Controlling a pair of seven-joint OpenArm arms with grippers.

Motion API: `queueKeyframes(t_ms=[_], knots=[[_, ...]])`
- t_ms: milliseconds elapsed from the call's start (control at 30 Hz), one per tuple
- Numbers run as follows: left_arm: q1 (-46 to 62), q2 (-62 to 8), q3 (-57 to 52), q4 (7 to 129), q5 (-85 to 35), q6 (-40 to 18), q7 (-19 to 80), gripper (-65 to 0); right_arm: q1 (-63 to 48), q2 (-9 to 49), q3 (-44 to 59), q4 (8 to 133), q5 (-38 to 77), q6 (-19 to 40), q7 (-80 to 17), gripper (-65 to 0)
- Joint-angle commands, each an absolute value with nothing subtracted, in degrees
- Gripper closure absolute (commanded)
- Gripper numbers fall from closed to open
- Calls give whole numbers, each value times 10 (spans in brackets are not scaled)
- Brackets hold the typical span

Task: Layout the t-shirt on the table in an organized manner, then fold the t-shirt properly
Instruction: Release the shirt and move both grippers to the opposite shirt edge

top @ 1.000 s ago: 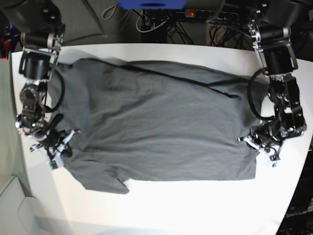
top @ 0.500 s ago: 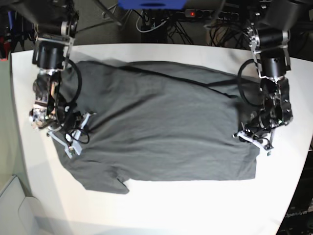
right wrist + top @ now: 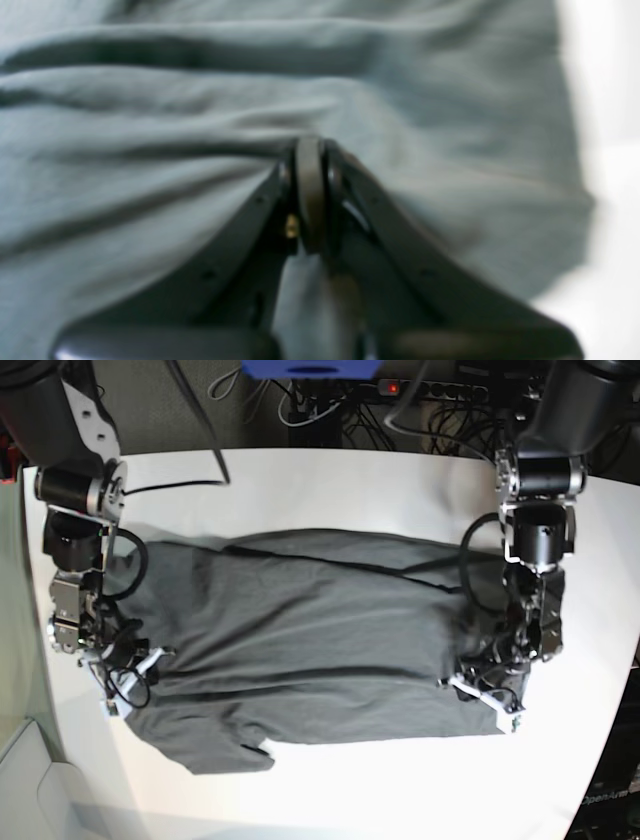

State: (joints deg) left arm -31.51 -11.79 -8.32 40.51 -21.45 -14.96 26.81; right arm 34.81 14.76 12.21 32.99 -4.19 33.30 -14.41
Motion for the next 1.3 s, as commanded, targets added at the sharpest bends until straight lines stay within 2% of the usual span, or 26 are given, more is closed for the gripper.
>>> queueKeyframes(t_ms=[0,100,267,400,533,600,667,767,833,900,967,1100,1267], knots=[[-349,-121,-86,424,-220,-156,258,-50,371,152,124,368,-29,337,-124,0],[-337,-131,-86,512,-221,-156,335,-50,335,153,129,472,-27,337,-152,0],[-217,-156,-108,747,-255,-156,444,-49,240,131,173,696,-28,339,-233,-4],[-107,-153,-199,887,-257,-156,505,-53,175,120,177,811,-27,340,-287,-5],[-6,-144,-307,963,-257,-159,530,-55,109,106,177,872,-27,340,-320,-5],[29,-144,-336,966,-257,-161,530,-105,80,96,177,892,-22,340,-325,-6],[56,-144,-346,963,-257,-161,529,-189,58,95,177,907,-12,341,-327,-24],[91,-144,-349,961,-256,-161,528,-342,29,93,177,928,1,341,-328,-102],[111,-144,-346,963,-256,-161,509,-402,16,93,177,938,8,341,-328,-163],[125,-144,-346,958,-256,-161,479,-413,3,94,177,946,12,341,-328,-216],[130,-144,-345,945,-256,-161,454,-414,-7,94,177,957,12,341,-327,-243],[123,-150,-310,875,-255,-161,407,-415,-24,94,185,978,12,341,-327,-251],[69,-157,-229,799,-181,-161,364,-415,-28,93,209,990,12,341,-327,-251]])
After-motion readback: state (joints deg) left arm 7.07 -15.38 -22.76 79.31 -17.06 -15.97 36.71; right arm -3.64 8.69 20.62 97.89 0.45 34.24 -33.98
